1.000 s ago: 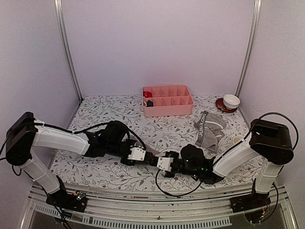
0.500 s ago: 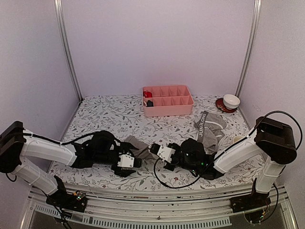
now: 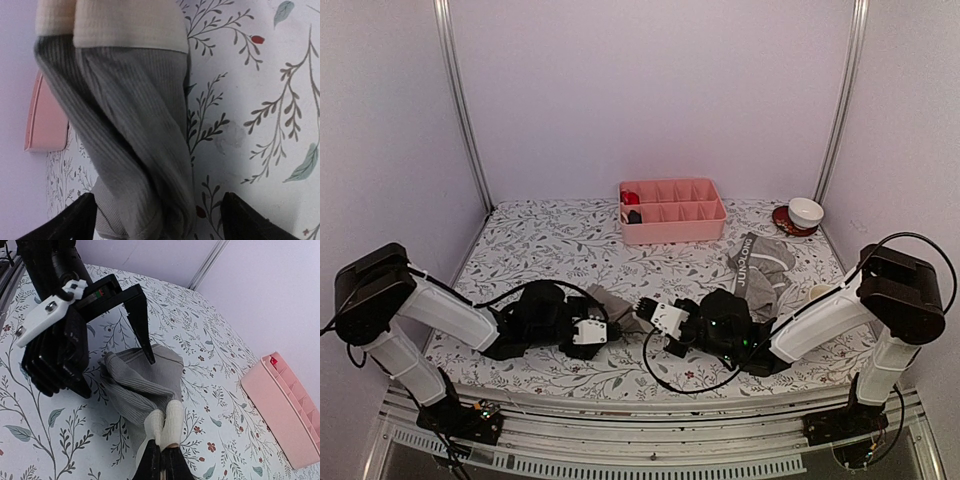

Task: Roll the underwear
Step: Pick up the underwear from the center of the board.

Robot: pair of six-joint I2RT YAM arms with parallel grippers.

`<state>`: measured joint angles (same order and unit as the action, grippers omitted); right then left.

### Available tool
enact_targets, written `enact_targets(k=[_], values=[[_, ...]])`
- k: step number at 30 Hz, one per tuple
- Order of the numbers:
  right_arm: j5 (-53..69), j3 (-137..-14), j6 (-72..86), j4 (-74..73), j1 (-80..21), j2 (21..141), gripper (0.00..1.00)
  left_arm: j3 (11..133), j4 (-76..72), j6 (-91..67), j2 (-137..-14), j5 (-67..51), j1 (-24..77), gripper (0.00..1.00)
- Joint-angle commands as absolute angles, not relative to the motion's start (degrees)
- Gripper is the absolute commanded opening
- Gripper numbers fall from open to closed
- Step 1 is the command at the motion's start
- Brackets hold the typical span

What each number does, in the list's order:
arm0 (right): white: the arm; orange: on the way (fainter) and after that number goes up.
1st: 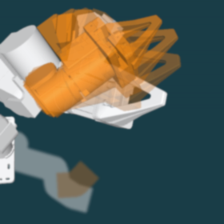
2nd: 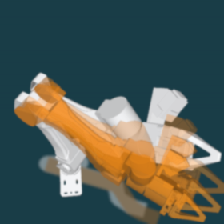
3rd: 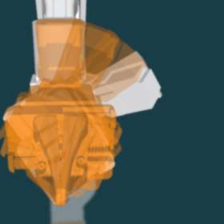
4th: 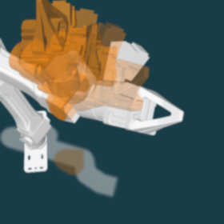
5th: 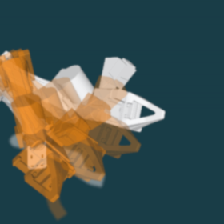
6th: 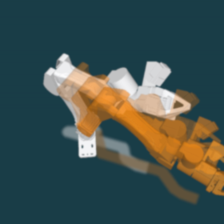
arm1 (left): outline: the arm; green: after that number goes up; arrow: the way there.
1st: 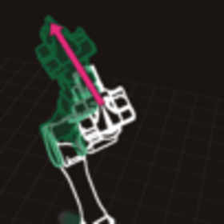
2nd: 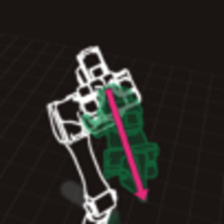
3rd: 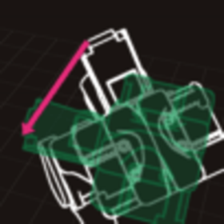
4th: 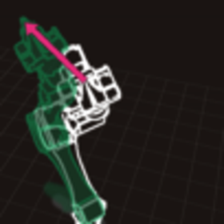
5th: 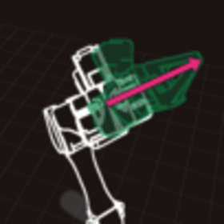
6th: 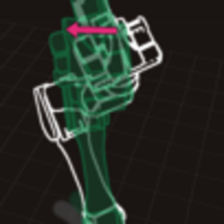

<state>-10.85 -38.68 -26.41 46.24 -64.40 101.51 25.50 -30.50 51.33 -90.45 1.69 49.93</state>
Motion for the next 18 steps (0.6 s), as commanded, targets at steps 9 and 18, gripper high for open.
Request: enact_targets(k=[9,18], values=[[-10.10,-38.47,-25.66,45.06,-63.82,97.50,0.02,27.24,-30.73,49.40,-88.95,0.11,47.57,0.22],[-0.10,-37.52,-26.12,37.15,-63.89,87.29,0.02,29.74,-11.43,49.99,-73.16,-3.68,46.67,0.02]])
